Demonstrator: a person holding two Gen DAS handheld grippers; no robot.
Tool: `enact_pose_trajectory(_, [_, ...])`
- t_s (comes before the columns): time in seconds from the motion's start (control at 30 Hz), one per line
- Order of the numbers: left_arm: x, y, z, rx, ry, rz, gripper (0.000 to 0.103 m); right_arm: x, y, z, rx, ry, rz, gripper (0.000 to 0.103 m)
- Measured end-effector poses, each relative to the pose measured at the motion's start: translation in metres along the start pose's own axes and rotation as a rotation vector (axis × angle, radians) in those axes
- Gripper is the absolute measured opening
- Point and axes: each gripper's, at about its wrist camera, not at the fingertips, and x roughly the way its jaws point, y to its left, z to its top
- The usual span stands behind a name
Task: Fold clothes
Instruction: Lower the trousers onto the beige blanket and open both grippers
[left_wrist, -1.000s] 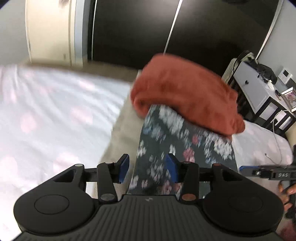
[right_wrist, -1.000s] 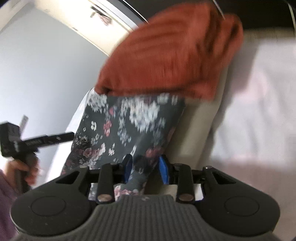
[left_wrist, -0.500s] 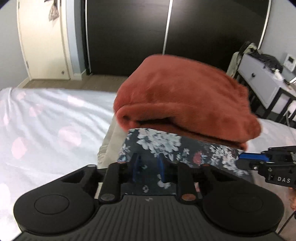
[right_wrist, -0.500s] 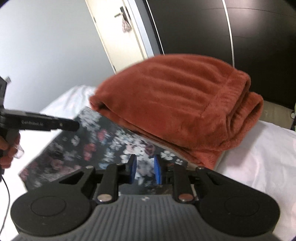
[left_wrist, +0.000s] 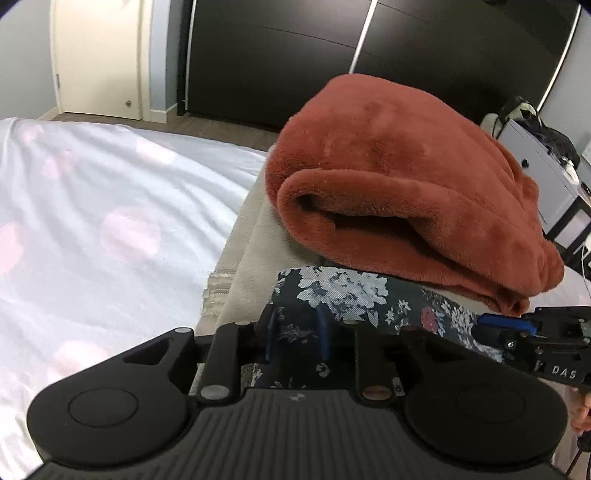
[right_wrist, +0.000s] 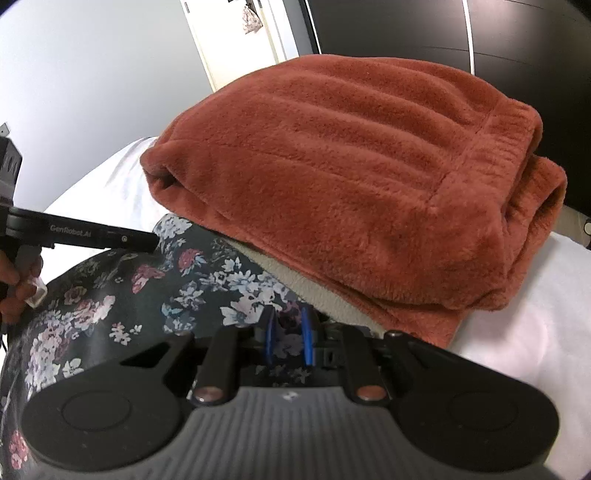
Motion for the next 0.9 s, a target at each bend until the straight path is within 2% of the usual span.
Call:
enact_pose_trajectory(0.1, [-0.028,-0.011,0.003,0.019,-0.039,0.034,0.022,-0.006,0.004,0.009,-0.009,0.01,-0.005,0.017])
enact_pose_trajectory(0.2, [-0.071,-0.016,-0.001,0.021,-0.11,0.034,0.022,-0.034,0.007,0.011,-0.027,-0.042,0.002,0.022])
enact_pose_trajectory(0.3, [-0.108,-0.021,-0.019,0.054,-0.145,0.064,0.022,-0.066,0.014,0.006,-0.058,-0.08,0.023,0.023])
enact_pose_trajectory(0.4, [-0.131,-0.029,-0.049,0.117,-0.128,0.096,0.02,-0.09,0.026,-0.013,-0.103,-0.061,0.076,0.026])
enact_pose_trajectory(0.53, [-0.132,-0.043,-0.082,0.198,-0.074,0.184,0.017,-0.104,0.04,-0.046,-0.189,-0.017,0.105,0.031])
enact_pose_trajectory(0.67, [-0.113,-0.039,-0.097,0.227,-0.018,0.265,0.015,-0.093,0.044,-0.062,-0.229,0.033,0.086,0.031])
enact_pose_trajectory(0.9, [-0.089,-0.022,-0.105,0.149,0.029,0.248,0.015,-0.074,0.045,-0.066,-0.237,0.104,0.056,0.031])
